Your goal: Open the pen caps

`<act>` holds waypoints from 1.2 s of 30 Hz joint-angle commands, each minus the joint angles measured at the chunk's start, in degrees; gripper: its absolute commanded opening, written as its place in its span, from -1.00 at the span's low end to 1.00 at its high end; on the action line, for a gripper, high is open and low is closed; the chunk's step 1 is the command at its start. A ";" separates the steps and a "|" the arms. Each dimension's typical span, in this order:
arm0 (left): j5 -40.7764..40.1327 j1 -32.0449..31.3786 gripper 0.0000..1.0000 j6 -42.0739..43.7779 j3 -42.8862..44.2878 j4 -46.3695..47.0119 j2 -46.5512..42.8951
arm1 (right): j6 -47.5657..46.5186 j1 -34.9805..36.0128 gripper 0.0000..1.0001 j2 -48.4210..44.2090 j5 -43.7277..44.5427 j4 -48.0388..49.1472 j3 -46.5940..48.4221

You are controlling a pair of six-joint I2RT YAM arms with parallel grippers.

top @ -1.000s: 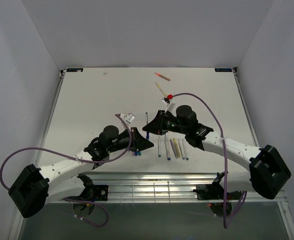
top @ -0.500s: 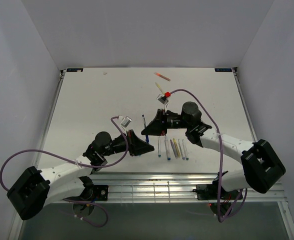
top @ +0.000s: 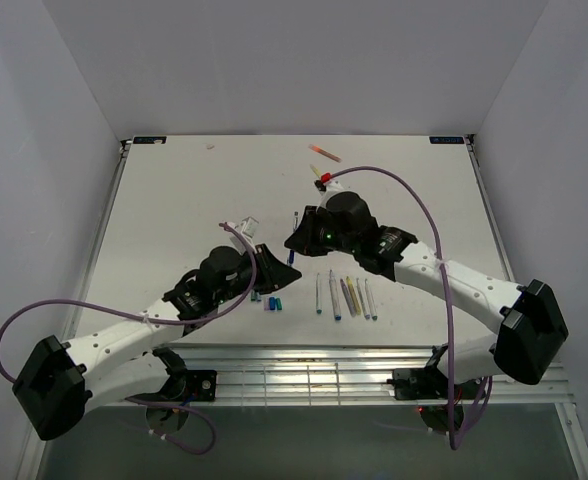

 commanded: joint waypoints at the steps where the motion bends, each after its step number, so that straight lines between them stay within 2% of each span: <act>1: 2.23 0.49 -1.00 1.34 -5.70 -7.45 -3.14 | -10.39 -5.44 -0.85 -1.37 20.43 -5.78 0.61; 2: 5.74 0.41 -1.00 1.78 -7.22 2.60 -3.85 | -10.49 -6.23 -0.85 -2.24 11.26 -2.98 -0.62; 3: 8.82 0.41 -1.00 2.31 -8.28 5.83 -4.47 | -9.97 -7.11 -0.85 -2.51 6.73 2.53 -2.98; 4: 14.94 0.41 -1.00 2.66 -10.12 13.09 -4.30 | -8.05 -9.03 -0.85 -2.69 -2.63 5.03 -3.96; 6: 20.60 0.41 -1.00 3.72 -11.27 19.02 -3.69 | -5.67 -10.45 -0.85 -2.87 -9.89 13.08 -5.81; 7: 25.68 0.41 -1.00 3.64 -12.06 25.14 -3.59 | -4.35 -11.85 -0.85 -2.95 -17.58 16.53 -8.25; 9: 29.05 0.41 -1.00 3.55 -13.73 29.31 -3.42 | 0.91 -13.26 -0.85 -2.87 -24.84 27.39 -10.64; 10: 31.24 0.41 -1.00 3.81 -14.00 30.81 -2.98 | 2.76 -14.23 -0.85 -2.61 -29.65 30.25 -12.04; 13: 34.42 0.49 -1.00 3.90 -14.70 34.24 -1.75 | 7.87 -14.94 -0.85 -1.55 -36.88 38.07 -12.32; 15: 32.86 0.49 -1.00 3.99 -14.88 33.30 -1.92 | 7.27 -14.94 -0.85 -1.90 -36.65 36.79 -11.10; 20: 25.39 0.49 -1.00 6.35 -13.39 21.80 -4.55 | 0.41 -15.55 -0.85 -5.76 -28.04 22.38 -9.86; 23: 15.65 0.58 -1.00 8.81 -10.84 9.24 -6.75 | -0.38 -17.57 -0.85 -7.70 -25.75 18.87 -12.05; 24: 7.44 0.58 -1.00 8.73 -10.05 5.55 -7.37 | -0.73 -18.45 -0.84 -8.22 -24.96 17.46 -12.58; 26: -3.05 0.67 -1.00 6.03 -6.89 -10.07 -8.07 | -2.75 -19.33 -0.85 -9.72 -21.10 11.69 -13.20; 27: -13.45 1.02 -1.00 4.53 -4.45 -20.14 -7.73 | -3.89 -19.77 -0.85 -10.59 -19.26 8.95 -12.94; 28: -17.21 1.28 -1.00 3.47 -3.46 -23.89 -7.38 | -6.51 -19.95 -0.85 -10.78 -14.20 5.87 -12.50; 31: -26.70 1.98 -1.00 0.22 -0.92 -34.60 -4.83 | -11.09 -20.48 -0.85 -9.64 -3.65 -8.37 -9.96; 33: -29.10 2.25 -1.00 -1.28 -0.38 -37.36 -3.34 | -12.33 -21.61 -0.85 -8.50 -0.19 -15.21 -9.42; 36: -31.22 2.51 -1.00 -4.01 -1.60 -38.00 -1.22 | -13.57 -23.63 -0.85 -6.74 3.17 -17.97 -11.00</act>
